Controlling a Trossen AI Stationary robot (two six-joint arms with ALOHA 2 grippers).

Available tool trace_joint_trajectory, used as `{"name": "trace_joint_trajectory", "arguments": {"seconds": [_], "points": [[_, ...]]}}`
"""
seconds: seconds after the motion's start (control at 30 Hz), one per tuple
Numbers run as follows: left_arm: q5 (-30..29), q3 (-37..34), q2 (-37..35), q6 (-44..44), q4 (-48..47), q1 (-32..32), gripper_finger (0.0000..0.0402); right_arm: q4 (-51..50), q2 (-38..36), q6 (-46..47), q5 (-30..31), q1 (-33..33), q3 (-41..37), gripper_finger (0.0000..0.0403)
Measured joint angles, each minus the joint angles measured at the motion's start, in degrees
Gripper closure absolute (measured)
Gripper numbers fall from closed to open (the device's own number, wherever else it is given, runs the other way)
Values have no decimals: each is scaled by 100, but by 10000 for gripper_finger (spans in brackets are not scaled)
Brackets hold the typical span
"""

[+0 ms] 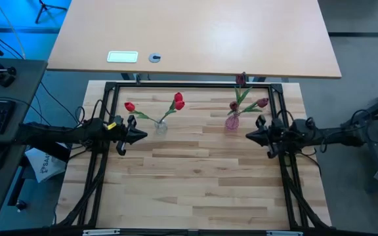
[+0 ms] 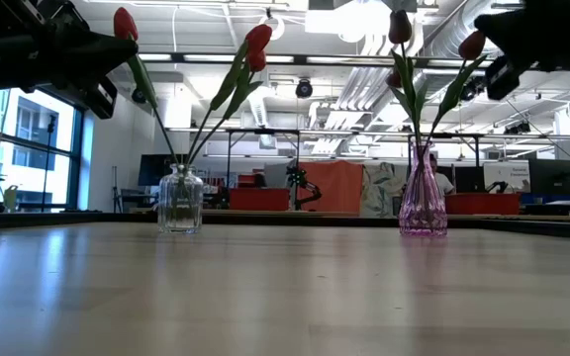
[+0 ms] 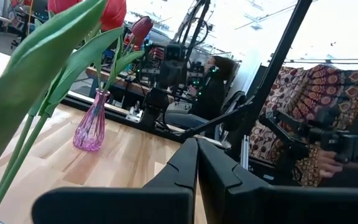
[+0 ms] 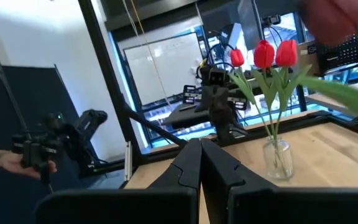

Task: Sort flowers into vase by color
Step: Return to Home Position

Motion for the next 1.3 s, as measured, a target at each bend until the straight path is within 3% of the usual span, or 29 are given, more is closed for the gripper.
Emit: {"name": "trace_joint_trajectory", "arguments": {"seconds": [0.43, 0.73, 0.83, 1.03, 1.3], "points": [[1, 0, 0, -2, -2, 0, 401, 325, -2, -299, -557, -1, -559, 403], [1, 0, 0, -4, 0, 0, 401, 21, -2, -131, 535, 0, -559, 403], [3, 0, 0, -4, -2, 0, 401, -385, -2, -289, 542, 0, -559, 403], [3, 0, -17, -6, -13, 0, 401, -1193, 0, -346, -121, 2, -559, 403], [10, 2, -561, -6, -283, -2, 401, -1387, 28, -287, 280, 0, -559, 403]]}}
